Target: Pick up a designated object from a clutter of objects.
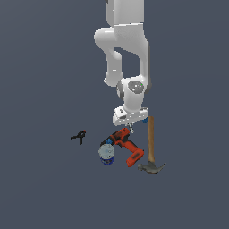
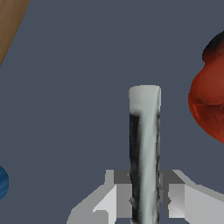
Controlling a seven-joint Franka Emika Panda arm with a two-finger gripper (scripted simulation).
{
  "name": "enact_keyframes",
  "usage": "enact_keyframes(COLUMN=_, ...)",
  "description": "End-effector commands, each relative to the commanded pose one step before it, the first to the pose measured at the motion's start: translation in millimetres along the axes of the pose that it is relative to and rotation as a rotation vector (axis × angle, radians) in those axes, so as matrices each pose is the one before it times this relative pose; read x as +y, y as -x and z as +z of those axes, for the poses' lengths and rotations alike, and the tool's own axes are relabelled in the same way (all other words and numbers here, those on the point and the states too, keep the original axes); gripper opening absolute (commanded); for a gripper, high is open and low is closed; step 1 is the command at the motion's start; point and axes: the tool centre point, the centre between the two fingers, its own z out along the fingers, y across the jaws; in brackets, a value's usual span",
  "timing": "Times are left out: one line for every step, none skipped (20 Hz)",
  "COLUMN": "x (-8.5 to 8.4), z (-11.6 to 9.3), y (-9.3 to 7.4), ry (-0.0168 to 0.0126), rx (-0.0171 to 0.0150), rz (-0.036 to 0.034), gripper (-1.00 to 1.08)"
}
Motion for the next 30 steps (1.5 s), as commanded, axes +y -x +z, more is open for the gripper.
enact_keyframes(x=1.69, z=-1.75, y=-0.35, ry=0.00004, rx=0.00028, rz=0.00017, gripper=-1.00)
enact_keyframes(x=1.50, z=-1.61, y=-0.19, ry=0.00000, rx=0.00000, rz=0.00000, gripper=-1.00)
enact_keyframes(x=1.99, z=-2.25, y=-0.23, ry=0.00059, rx=0.00033, rz=0.00015, gripper=-1.00)
enact_keyframes(x=2.37, z=-2.55, y=-0.30, ry=0.00000, rx=0.00000, rz=0.00000, gripper=-1.00)
enact_keyframes(x=2.81, z=-3.03, y=-0.35, ry=0.00000, rx=0.00000, rz=0.00000, gripper=-1.00)
enact_keyframes(x=3.25, z=-3.51, y=-0.41, ry=0.00000, rx=0.00000, rz=0.00000, gripper=-1.00)
enact_keyframes(x=3.67, z=-3.97, y=-0.47, ry=0.00000, rx=0.00000, rz=0.00000, gripper=-1.00)
enact_keyframes(x=4.08, z=-4.43, y=-0.52, ry=0.00000, rx=0.00000, rz=0.00000, gripper=-1.00)
enact_keyframes(x=4.47, z=-4.87, y=-0.58, ry=0.00000, rx=0.00000, rz=0.00000, gripper=-1.00)
enact_keyframes(x=4.85, z=-5.29, y=-0.63, ry=0.00000, rx=0.00000, rz=0.00000, gripper=-1.00)
enact_keyframes(x=5.03, z=-5.61, y=-0.72, ry=-0.00008, rx=-0.00021, rz=-0.00043, gripper=-1.00)
enact_keyframes(x=5.58, z=-6.12, y=-0.74, ry=0.00000, rx=0.00000, rz=0.00000, gripper=-1.00)
enact_keyframes(x=5.92, z=-6.53, y=-0.80, ry=0.00000, rx=0.00000, rz=0.00000, gripper=-1.00)
enact_keyframes(x=6.23, z=-6.92, y=-0.86, ry=-0.00047, rx=0.00008, rz=-0.00012, gripper=-1.00)
enact_keyframes(x=6.59, z=-7.32, y=-0.91, ry=0.00000, rx=0.00000, rz=0.00000, gripper=-1.00)
enact_keyframes(x=6.89, z=-7.71, y=-0.97, ry=-0.00066, rx=0.00013, rz=-0.00017, gripper=-1.00)
enact_keyframes(x=7.25, z=-8.11, y=-1.03, ry=0.00000, rx=0.00000, rz=0.00000, gripper=-1.00)
enact_keyframes(x=7.54, z=-8.47, y=-1.08, ry=-0.00065, rx=0.00017, rz=-0.00014, gripper=-1.00)
enact_keyframes(x=7.75, z=-8.72, y=-1.12, ry=-0.00046, rx=0.00014, rz=-0.00010, gripper=-1.00)
enact_keyframes(x=7.83, z=-8.81, y=-1.14, ry=-0.00046, rx=0.00015, rz=-0.00009, gripper=-1.00)
enact_keyframes(x=7.79, z=-8.77, y=-1.15, ry=0.00000, rx=0.00000, rz=0.00000, gripper=-1.00)
enact_keyframes(x=7.79, z=-8.77, y=-1.15, ry=-0.00064, rx=0.00024, rz=-0.00013, gripper=-1.00)
enact_keyframes(x=7.77, z=-8.74, y=-1.17, ry=0.00000, rx=0.00000, rz=0.00000, gripper=-1.00)
enact_keyframes(x=7.80, z=-8.76, y=-1.16, ry=-0.00044, rx=0.00019, rz=-0.00008, gripper=-1.00)
enact_keyframes(x=7.79, z=-8.74, y=-1.18, ry=0.00000, rx=0.00000, rz=0.00000, gripper=-1.00)
enact_keyframes(x=7.85, z=-8.78, y=-1.18, ry=-0.00044, rx=0.00021, rz=-0.00007, gripper=-1.00)
enact_keyframes(x=7.84, z=-8.76, y=-1.21, ry=0.00000, rx=0.00000, rz=0.00000, gripper=-1.00)
enact_keyframes(x=7.88, z=-8.78, y=-1.23, ry=0.00000, rx=0.00000, rz=0.00000, gripper=-1.00)
enact_keyframes(x=7.91, z=-8.79, y=-1.25, ry=0.00000, rx=0.00000, rz=0.00000, gripper=-1.00)
enact_keyframes(x=7.95, z=-8.81, y=-1.27, ry=0.00000, rx=0.00000, rz=0.00000, gripper=-1.00)
